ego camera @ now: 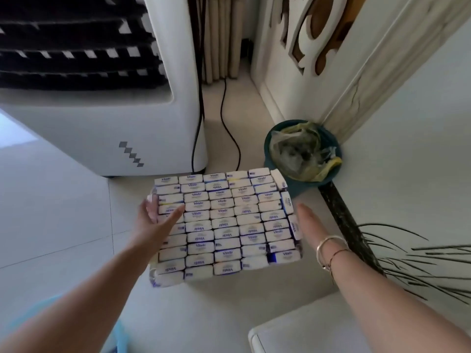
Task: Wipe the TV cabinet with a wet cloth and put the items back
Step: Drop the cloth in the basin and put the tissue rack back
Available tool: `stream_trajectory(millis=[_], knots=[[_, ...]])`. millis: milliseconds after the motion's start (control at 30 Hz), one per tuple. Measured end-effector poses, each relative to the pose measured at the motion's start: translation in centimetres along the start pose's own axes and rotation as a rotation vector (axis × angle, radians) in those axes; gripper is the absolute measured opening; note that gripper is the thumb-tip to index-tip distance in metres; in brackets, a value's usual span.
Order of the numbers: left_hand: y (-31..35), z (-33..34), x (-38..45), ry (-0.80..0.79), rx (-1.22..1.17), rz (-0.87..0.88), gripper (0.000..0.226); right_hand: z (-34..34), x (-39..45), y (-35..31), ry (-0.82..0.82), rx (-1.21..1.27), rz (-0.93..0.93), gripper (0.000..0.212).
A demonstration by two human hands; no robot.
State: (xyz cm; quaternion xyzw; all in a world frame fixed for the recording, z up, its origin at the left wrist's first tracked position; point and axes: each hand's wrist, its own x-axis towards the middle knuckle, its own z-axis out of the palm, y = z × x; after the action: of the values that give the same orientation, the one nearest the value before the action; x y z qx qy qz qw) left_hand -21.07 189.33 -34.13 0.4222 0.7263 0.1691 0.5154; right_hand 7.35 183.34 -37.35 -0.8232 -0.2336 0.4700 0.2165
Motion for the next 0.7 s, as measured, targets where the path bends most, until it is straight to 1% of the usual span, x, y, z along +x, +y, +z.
stream_trajectory(millis=[100,167,233,300,367,433,533,633,700], knots=[[-1.4,0.0,1.4,-0.003,-0.016,0.022,0.101,1.1,2.0,1.0,-0.082,0.056,0.041,0.069],[-2.0,-0.1,1.9,-0.034,-0.066,0.014,0.104,1.6,2.2,1.0,-0.147,0.170,0.082,0.072],[-2.4,-0.2,2.2,-0.077,-0.113,-0.024,0.107,1.8,2.3,0.9,-0.181,0.231,0.106,0.073],[-2.7,-0.1,2.4,-0.106,-0.141,-0.045,0.103,1.9,2.3,0.9,-0.172,0.258,0.098,0.071],[-2.7,-0.1,2.4,-0.102,-0.177,-0.053,0.096,2.1,1.8,0.9,-0.122,0.246,0.086,0.066],[-2.5,-0.6,1.9,-0.092,-0.196,-0.065,0.095,2.1,0.7,0.7,-0.077,0.238,0.056,0.065],[-1.2,-2.0,0.3,-0.105,-0.215,-0.071,0.096,1.2,-1.5,0.0,-0.056,0.231,0.044,0.066],[1.3,-3.7,-2.5,-0.103,-0.221,-0.019,0.104,-0.6,-4.9,-1.9,-0.043,0.247,0.036,0.068],[3.4,-5.1,-4.7,-0.101,-0.236,0.002,0.103,-2.4,-7.7,-3.8,-0.035,0.264,0.021,0.064]])
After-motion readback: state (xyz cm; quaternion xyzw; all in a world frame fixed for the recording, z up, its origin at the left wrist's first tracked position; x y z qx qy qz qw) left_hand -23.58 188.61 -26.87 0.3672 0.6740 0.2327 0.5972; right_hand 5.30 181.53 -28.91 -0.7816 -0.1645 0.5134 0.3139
